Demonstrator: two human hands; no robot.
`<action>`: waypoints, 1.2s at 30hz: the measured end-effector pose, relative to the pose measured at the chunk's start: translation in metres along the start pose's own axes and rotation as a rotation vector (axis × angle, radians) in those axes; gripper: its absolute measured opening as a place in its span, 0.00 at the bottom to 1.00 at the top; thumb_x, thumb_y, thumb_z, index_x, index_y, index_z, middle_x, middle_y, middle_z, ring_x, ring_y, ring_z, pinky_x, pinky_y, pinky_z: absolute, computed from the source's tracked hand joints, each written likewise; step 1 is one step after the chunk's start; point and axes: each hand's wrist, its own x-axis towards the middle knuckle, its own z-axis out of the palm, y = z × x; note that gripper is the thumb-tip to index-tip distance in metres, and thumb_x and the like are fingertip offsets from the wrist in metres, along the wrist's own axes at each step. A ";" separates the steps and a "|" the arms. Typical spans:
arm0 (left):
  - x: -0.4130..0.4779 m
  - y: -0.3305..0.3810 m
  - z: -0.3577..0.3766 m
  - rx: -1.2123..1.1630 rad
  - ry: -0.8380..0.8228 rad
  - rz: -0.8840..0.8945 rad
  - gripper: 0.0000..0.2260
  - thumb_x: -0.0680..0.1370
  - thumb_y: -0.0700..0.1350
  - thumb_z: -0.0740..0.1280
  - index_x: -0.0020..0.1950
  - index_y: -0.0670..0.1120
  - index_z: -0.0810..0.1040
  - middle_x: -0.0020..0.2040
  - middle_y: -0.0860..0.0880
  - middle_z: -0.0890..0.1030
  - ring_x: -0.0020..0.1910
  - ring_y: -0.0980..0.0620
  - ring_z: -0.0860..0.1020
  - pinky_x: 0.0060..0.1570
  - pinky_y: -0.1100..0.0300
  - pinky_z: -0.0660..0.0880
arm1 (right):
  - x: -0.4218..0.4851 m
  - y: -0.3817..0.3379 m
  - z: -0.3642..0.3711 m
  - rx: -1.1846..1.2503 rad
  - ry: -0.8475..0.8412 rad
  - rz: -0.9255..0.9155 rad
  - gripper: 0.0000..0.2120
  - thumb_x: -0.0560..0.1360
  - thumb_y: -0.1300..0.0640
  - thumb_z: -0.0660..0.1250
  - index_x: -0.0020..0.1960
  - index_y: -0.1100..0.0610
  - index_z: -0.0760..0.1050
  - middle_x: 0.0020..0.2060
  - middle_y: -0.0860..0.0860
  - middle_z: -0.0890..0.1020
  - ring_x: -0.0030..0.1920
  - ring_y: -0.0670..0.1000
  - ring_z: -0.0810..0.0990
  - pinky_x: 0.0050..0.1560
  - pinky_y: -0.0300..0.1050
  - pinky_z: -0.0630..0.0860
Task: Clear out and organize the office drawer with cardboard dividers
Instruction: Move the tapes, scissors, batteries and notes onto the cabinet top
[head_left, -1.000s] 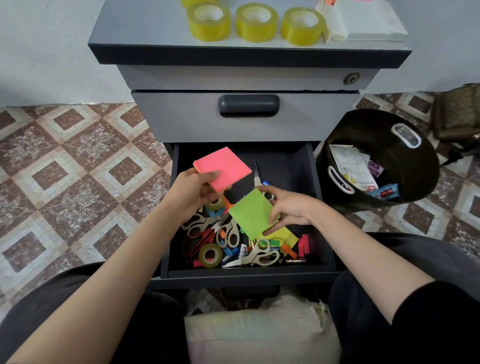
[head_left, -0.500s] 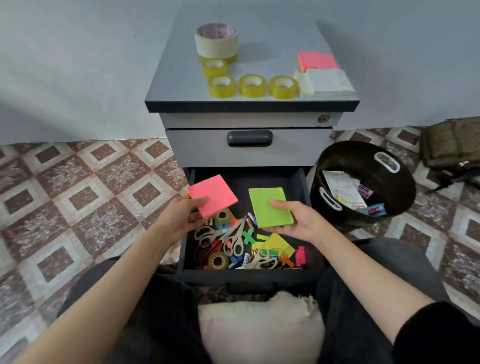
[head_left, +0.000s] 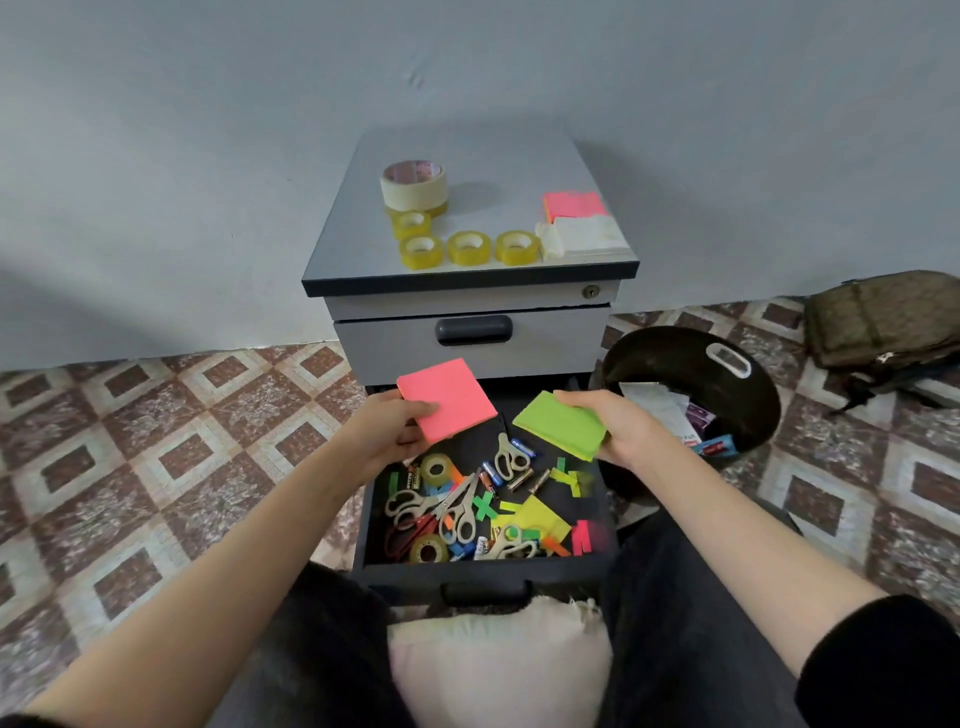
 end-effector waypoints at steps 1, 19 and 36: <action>-0.001 0.003 0.004 -0.004 -0.010 0.001 0.05 0.79 0.36 0.62 0.54 0.43 0.71 0.43 0.46 0.78 0.39 0.51 0.77 0.38 0.60 0.73 | -0.002 -0.002 -0.004 0.033 0.009 -0.002 0.11 0.76 0.63 0.65 0.58 0.64 0.73 0.44 0.56 0.81 0.42 0.52 0.80 0.32 0.40 0.79; 0.024 0.095 0.072 -0.239 -0.245 0.036 0.05 0.80 0.34 0.58 0.50 0.39 0.73 0.47 0.42 0.78 0.42 0.49 0.80 0.34 0.59 0.81 | -0.016 -0.084 -0.054 0.509 0.136 -0.210 0.07 0.78 0.70 0.54 0.52 0.67 0.70 0.64 0.65 0.72 0.63 0.62 0.73 0.59 0.54 0.70; 0.134 0.201 0.132 -0.021 -0.045 0.183 0.07 0.77 0.35 0.64 0.40 0.41 0.73 0.36 0.46 0.76 0.21 0.59 0.75 0.24 0.70 0.74 | 0.034 -0.147 -0.093 0.476 0.286 -0.255 0.07 0.79 0.64 0.60 0.42 0.62 0.70 0.33 0.55 0.70 0.31 0.48 0.66 0.18 0.31 0.65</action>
